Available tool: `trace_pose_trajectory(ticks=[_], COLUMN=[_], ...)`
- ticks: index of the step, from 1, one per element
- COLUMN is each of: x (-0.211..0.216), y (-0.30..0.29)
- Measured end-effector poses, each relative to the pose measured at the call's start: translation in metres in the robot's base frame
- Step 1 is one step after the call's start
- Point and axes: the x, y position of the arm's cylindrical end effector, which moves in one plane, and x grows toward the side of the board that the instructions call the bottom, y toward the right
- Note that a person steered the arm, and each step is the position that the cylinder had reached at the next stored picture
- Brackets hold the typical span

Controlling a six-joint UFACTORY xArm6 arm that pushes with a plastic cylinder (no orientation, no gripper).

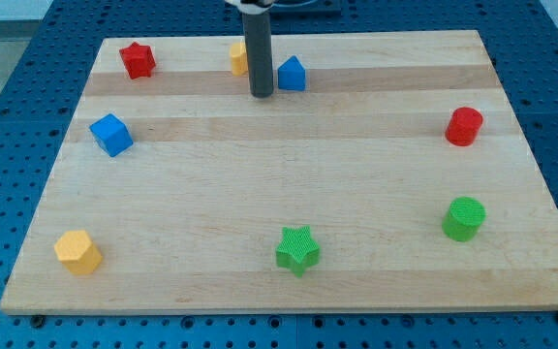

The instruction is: Move the blue triangle slightly upwards

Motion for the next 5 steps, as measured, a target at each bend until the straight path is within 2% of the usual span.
trace_pose_trajectory(ticks=[1,2,3,5], x=[0.002,-0.040,-0.059,-0.061], y=[0.007,0.028,0.039,0.037])
